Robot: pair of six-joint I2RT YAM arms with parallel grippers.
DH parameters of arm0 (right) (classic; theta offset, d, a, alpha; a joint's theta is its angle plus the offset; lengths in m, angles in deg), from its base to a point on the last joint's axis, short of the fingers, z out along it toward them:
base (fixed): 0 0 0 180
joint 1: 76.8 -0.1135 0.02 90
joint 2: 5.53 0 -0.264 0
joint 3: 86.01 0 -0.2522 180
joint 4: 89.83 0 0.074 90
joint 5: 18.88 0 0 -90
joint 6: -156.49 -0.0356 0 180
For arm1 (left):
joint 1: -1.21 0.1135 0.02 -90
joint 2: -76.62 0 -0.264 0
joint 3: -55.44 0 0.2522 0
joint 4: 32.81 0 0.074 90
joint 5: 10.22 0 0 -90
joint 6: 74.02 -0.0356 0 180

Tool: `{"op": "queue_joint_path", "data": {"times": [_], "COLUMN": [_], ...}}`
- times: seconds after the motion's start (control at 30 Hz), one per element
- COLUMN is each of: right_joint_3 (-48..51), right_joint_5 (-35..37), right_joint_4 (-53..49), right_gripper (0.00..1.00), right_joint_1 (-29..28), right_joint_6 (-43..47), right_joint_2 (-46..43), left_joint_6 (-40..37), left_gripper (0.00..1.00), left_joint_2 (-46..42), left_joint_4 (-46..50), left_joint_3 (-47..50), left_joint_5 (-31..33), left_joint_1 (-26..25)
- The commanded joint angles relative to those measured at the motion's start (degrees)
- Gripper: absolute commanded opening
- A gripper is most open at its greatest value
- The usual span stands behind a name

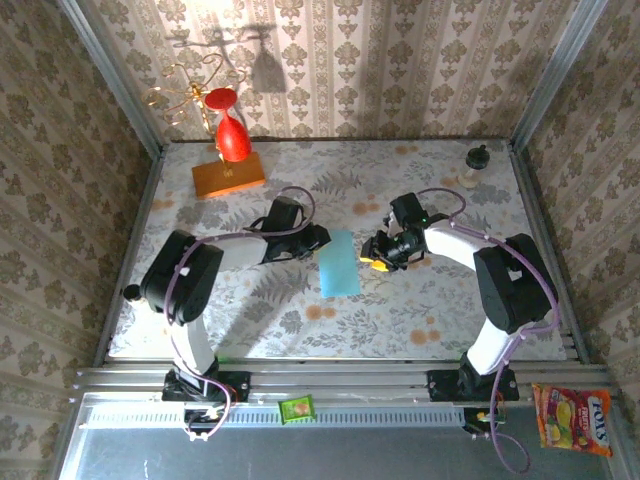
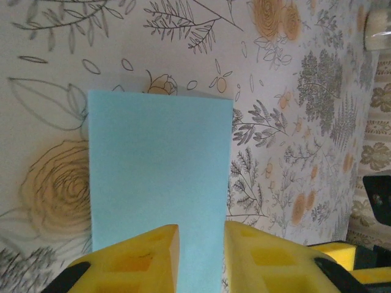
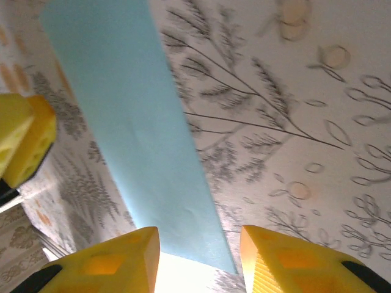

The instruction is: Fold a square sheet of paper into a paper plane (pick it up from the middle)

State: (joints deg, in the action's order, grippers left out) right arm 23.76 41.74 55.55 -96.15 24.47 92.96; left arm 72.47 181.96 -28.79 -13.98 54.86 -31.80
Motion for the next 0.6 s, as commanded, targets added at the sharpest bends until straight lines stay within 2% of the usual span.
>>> {"op": "queue_joint_path", "data": {"times": [0.0,0.23,0.57], "right_joint_3": [1.3,3.4,6.9], "right_joint_5": [1.1,-1.6,-5.7], "right_joint_4": [-2.5,-3.4,-1.9], "right_gripper": [0.41,0.41,0.35], "right_joint_1": [-0.1,-0.4,-2.9], "right_joint_6": [0.0,2.4,3.6], "right_joint_2": [-1.8,-2.4,-2.7], "left_joint_6": [-1.7,-0.8,-1.7], "left_gripper": [0.26,0.26,0.26], "left_joint_2": [2.1,4.0,4.2], "left_joint_4": [1.7,0.8,2.9], "left_joint_3": [-1.4,-0.6,0.2], "left_joint_5": [-0.8,-0.4,1.3], "left_joint_1": [-0.5,-0.6,-0.7]}}
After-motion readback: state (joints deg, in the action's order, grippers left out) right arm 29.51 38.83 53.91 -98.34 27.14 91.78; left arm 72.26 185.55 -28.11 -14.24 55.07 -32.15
